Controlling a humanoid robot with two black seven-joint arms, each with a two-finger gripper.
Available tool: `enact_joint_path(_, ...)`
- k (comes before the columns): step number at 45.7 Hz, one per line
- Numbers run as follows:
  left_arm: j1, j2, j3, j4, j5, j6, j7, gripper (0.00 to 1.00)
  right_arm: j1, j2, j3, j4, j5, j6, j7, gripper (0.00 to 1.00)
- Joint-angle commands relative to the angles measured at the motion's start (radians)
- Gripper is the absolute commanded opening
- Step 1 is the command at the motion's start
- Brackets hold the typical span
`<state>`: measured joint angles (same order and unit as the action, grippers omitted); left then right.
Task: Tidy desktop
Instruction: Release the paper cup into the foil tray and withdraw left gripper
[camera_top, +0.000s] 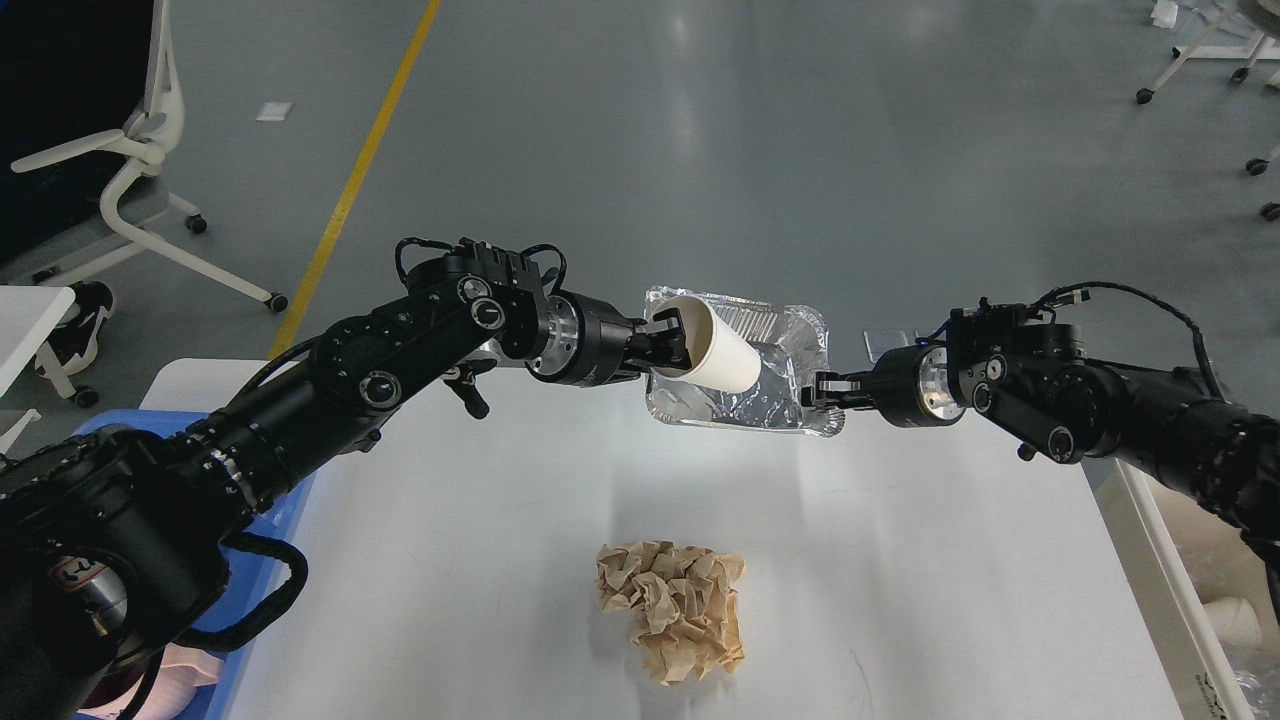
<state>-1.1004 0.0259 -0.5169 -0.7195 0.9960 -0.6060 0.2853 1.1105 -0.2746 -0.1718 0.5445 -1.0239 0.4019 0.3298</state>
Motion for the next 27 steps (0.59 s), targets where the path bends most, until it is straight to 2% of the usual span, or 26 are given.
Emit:
enact_joint_path(1, -0.001, 0.0, 0.0, 0.0, -0.002, 0.0, 0.0, 0.21, -0.001, -0.002, 0.0, 0.0, -0.001, 0.0, 0.0, 0.0)
enact_joint_path(4, -0.001, -0.001, -0.002, 0.0, -0.011, 0.002, 0.0, 0.31, -0.001, -0.003, 0.0, 0.0, -0.001, 0.0, 0.0, 0.0)
enact_joint_path(7, 0.001, -0.001, -0.009, 0.0, -0.016, 0.009, 0.0, 0.5, -0.001, -0.003, 0.0, 0.0, 0.001, 0.0, 0.0, 0.0)
enact_joint_path(14, 0.004, 0.0, -0.02, 0.0, -0.028, 0.06, -0.006, 0.8, -0.001, -0.003, 0.0, 0.0, -0.001, 0.0, 0.0, 0.0)
enact_joint_path(18, 0.016, 0.009, -0.023, -0.001, -0.074, 0.063, -0.008, 0.86, -0.001, -0.003, -0.001, 0.0, 0.001, 0.0, 0.0, 0.0)
enact_joint_path(21, 0.025, 0.019, -0.028, -0.002, -0.129, 0.054, -0.008, 0.97, -0.001, -0.006, 0.0, 0.002, 0.001, 0.0, 0.0, 0.0)
enact_joint_path(27, 0.054, 0.048, -0.026, -0.002, -0.204, 0.066, -0.008, 0.98, -0.001, -0.014, 0.0, 0.002, 0.011, 0.0, 0.0, 0.0)
